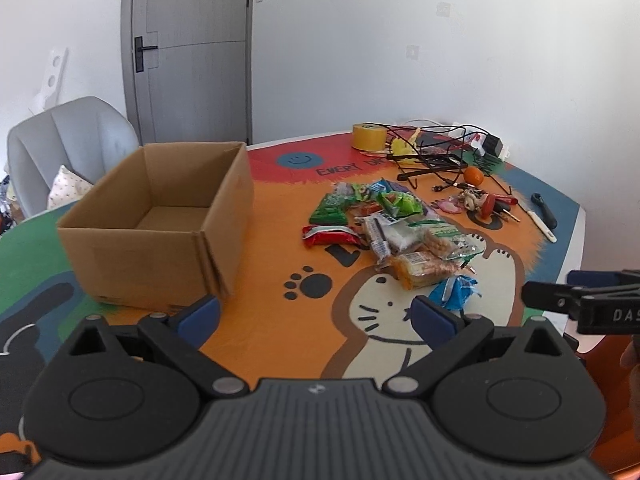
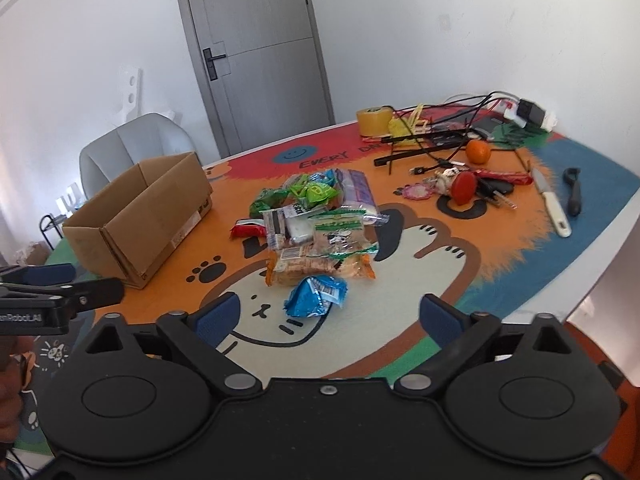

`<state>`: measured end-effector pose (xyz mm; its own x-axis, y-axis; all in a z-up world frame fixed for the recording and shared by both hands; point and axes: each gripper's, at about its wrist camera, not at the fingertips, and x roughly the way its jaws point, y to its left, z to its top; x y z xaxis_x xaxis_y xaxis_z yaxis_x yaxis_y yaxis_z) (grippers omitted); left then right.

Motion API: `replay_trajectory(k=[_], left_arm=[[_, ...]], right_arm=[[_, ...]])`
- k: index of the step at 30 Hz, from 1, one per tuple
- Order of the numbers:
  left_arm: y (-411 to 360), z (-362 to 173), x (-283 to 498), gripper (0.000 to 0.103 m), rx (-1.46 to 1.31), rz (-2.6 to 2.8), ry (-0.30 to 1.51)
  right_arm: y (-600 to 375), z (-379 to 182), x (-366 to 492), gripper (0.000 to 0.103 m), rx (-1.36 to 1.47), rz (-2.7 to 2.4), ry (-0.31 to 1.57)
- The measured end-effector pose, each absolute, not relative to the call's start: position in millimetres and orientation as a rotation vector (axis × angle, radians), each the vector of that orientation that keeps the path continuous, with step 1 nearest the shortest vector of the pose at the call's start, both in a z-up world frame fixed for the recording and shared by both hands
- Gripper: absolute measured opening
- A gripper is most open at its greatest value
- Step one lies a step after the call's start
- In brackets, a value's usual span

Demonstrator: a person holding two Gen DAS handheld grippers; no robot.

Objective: Organize snacks
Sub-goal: 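Grasp the blue chip bag with the right gripper while the left tool approaches the pile, then grasp the bread pastry packet with the left gripper while the right holds the blue bag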

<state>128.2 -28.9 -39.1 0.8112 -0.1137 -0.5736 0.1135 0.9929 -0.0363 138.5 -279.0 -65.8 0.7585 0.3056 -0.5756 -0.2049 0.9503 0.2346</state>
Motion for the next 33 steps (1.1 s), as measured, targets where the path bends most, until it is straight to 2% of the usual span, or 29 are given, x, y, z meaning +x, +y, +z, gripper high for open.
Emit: replay_trajectory(k=[8,13,21,22,23,26,33], left_arm=[[-39,-53,149,0.101,-0.016,-0.164,0.628],[-46,-61,167,0.095,-0.019,-0.183,0.647],[-61,-68,195,0.094,-0.020,-0.217,0.674],[-64,-69,199,0.094,-0.022,-0.223,0.679],[-66,-69,202,0.094,-0.023,-0.228,0.683],[-74,-70,211,0.094,-0.021,-0.240,0.692],[-96,-74,229,0.094,0.003,-0.274,0.719]], right_arm=[[-275,-88,162,0.071,0.218,0.317,0.706],[-268,-107,181,0.062,0.256,0.330,0.753],[-260,-121,204,0.061,0.280,0.322,0.758],[-259,-121,206,0.057,0.273,0.320,0.753],[-259,-121,208,0.044,0.264,0.318,0.752],[-260,-121,211,0.036,0.238,0.344,0.760],[-282,-124,212,0.031,0.291,0.347,0.768]])
